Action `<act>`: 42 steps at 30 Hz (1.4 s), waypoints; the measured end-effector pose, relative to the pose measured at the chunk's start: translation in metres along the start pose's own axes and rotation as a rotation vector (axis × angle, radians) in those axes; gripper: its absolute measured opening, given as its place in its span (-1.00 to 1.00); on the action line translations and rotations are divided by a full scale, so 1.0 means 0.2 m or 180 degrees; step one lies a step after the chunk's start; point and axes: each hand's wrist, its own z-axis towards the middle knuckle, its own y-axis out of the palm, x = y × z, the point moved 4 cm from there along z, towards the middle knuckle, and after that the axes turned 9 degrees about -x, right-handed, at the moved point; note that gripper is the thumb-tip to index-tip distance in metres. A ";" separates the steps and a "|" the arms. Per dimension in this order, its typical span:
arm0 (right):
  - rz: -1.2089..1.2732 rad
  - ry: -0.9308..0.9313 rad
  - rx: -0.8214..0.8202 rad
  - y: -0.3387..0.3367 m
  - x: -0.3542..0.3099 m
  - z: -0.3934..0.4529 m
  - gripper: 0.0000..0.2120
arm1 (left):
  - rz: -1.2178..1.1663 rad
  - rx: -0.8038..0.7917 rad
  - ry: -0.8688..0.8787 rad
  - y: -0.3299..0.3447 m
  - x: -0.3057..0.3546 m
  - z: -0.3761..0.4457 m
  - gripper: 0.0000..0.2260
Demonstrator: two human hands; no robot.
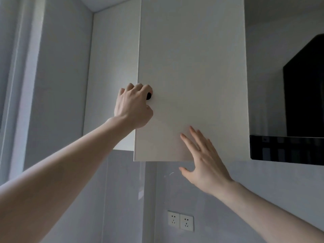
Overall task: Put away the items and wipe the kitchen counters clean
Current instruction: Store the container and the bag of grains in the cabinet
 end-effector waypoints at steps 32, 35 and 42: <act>0.1126 -0.0121 0.2517 -0.60 -0.25 -0.74 -0.39 | -0.1195 0.0252 0.1830 -0.47 0.37 -0.66 -0.59; 0.1274 0.0120 0.2692 -0.57 -0.19 -0.81 -0.49 | -0.1295 0.0001 0.1707 -0.35 0.37 -0.79 -0.62; 0.2083 0.0952 0.2575 -0.38 -0.17 -0.99 -0.43 | -0.1498 -0.0526 0.1338 -0.13 0.36 -1.05 -0.60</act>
